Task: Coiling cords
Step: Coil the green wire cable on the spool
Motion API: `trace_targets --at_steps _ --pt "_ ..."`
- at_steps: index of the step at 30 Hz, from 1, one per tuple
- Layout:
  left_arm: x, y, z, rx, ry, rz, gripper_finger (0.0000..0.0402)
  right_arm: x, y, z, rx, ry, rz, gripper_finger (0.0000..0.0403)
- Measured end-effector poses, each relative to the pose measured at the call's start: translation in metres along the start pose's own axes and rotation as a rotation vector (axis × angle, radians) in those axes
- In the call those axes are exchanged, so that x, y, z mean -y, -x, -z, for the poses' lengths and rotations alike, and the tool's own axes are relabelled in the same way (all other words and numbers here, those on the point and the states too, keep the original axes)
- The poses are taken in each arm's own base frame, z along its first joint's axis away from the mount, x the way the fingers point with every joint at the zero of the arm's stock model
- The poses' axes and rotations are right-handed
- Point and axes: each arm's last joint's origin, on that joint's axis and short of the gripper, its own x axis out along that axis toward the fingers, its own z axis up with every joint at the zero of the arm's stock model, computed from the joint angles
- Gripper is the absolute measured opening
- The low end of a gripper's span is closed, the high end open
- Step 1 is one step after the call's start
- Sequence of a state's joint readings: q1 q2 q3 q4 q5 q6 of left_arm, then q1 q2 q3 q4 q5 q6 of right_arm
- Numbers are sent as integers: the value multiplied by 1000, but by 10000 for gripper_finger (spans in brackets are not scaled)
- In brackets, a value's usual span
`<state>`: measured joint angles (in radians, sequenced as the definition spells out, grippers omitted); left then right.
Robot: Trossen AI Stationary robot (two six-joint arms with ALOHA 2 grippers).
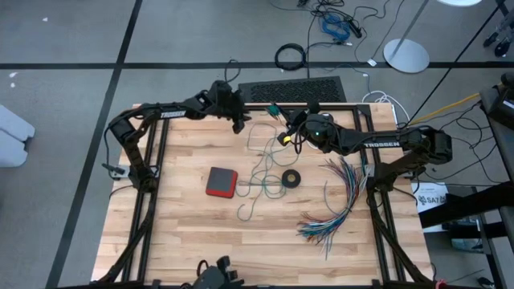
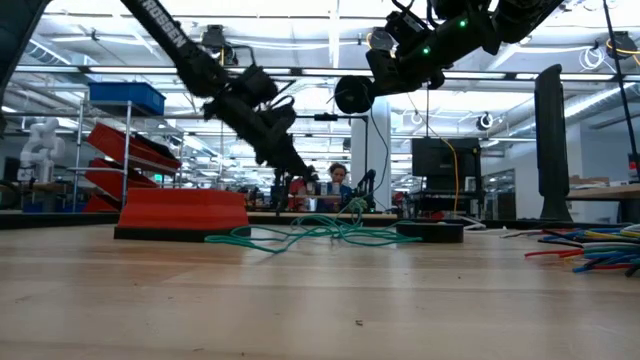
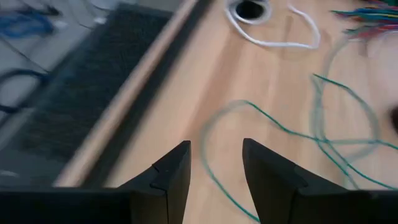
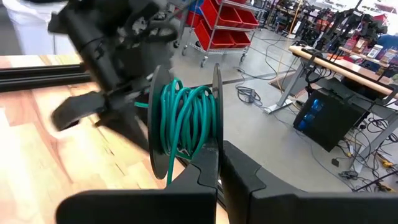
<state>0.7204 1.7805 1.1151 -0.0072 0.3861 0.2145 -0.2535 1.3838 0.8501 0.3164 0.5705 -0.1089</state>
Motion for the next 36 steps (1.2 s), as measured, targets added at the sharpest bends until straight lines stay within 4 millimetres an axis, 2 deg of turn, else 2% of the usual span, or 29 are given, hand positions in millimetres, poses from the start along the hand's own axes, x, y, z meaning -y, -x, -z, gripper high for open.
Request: trace_targets --at_steps 5,8,11,16,19,22,32,36 --pt "11 -4 35 176 156 275 153 0 0 0 0 0 0 0" --pt "27 -3 50 291 173 321 153 0 0 0 0 0 0 0" --pt "44 -4 56 386 164 377 153 0 0 0 0 0 0 0" --pt "69 -17 58 379 105 445 153 0 0 0 0 0 0 0" --pt "81 -26 59 369 72 441 153 0 0 0 0 0 0 0" --pt "87 -35 61 361 83 365 153 0 0 0 -1 1 0 0" --pt "84 -67 67 321 118 314 153 0 0 0 -1 1 0 0" --pt "88 -69 69 297 123 286 153 0 0 0 -1 1 0 0"
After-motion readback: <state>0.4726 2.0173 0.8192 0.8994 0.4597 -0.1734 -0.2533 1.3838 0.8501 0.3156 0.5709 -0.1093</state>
